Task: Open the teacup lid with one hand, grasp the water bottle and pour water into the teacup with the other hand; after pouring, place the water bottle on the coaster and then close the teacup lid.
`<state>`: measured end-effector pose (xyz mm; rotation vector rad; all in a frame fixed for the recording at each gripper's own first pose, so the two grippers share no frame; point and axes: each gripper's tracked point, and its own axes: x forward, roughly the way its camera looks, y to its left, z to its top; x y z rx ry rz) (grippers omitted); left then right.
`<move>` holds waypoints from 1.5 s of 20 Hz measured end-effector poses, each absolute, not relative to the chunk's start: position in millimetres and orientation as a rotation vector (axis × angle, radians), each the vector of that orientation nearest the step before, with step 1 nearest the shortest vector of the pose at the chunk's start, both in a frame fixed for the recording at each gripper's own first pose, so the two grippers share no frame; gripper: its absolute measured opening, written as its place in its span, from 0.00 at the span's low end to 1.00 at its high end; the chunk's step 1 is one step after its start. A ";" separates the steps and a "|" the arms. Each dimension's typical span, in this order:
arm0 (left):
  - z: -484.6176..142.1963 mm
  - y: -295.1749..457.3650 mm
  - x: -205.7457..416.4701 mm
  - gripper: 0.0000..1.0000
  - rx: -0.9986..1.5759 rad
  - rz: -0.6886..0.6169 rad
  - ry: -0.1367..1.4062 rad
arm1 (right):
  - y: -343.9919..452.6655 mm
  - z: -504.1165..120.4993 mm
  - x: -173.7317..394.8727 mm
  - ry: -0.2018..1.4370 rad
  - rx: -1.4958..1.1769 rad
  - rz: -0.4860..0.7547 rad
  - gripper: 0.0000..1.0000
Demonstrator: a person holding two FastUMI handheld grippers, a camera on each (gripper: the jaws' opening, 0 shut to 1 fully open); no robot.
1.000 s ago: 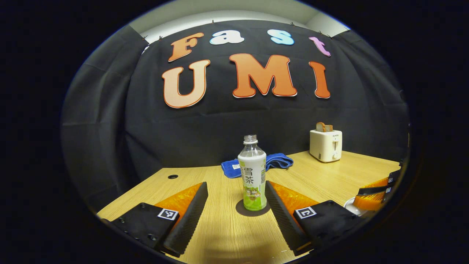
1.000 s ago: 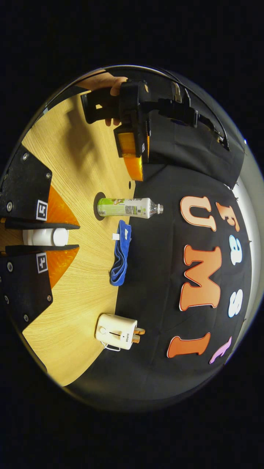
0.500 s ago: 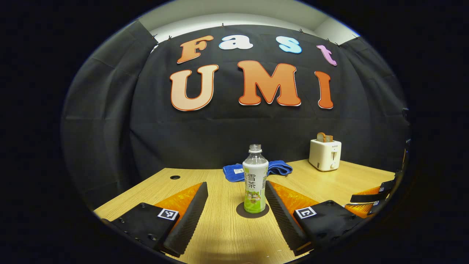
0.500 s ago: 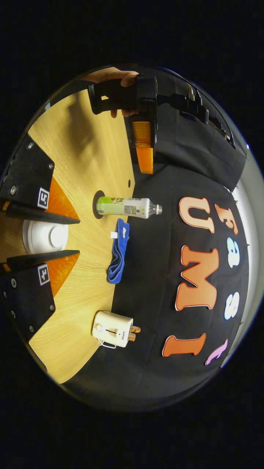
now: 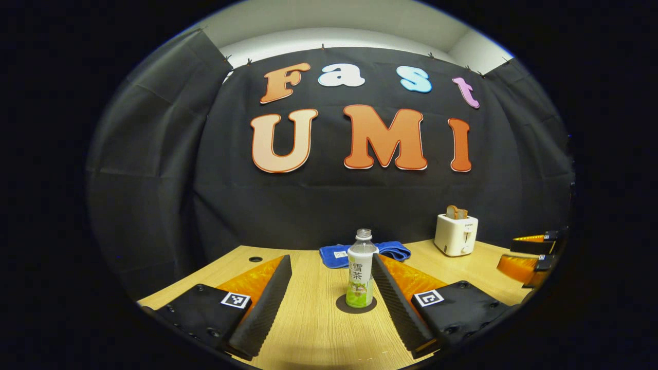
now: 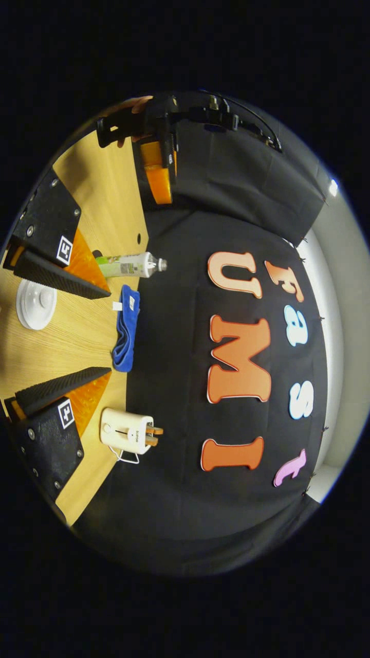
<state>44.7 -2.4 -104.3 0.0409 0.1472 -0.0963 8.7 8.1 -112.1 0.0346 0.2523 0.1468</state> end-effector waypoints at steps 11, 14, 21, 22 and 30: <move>-45.6 41.3 32.5 1.00 0.102 -0.043 0.057 | -35.9 -13.3 10.1 0.050 -0.008 0.029 0.75; -33.6 50.9 23.7 0.96 0.110 -0.015 0.036 | -27.3 -5.6 8.4 0.026 0.011 0.041 0.80; -15.0 61.5 3.6 0.99 0.078 0.030 -0.035 | -21.8 -0.1 6.5 0.010 0.004 0.036 0.80; -13.3 61.0 1.6 0.96 0.078 0.029 -0.039 | -20.5 0.3 6.0 0.012 0.003 0.036 0.80; -32.4 50.3 0.8 0.96 0.025 -0.007 -0.001 | -8.1 0.9 -0.3 0.022 -0.001 0.049 0.80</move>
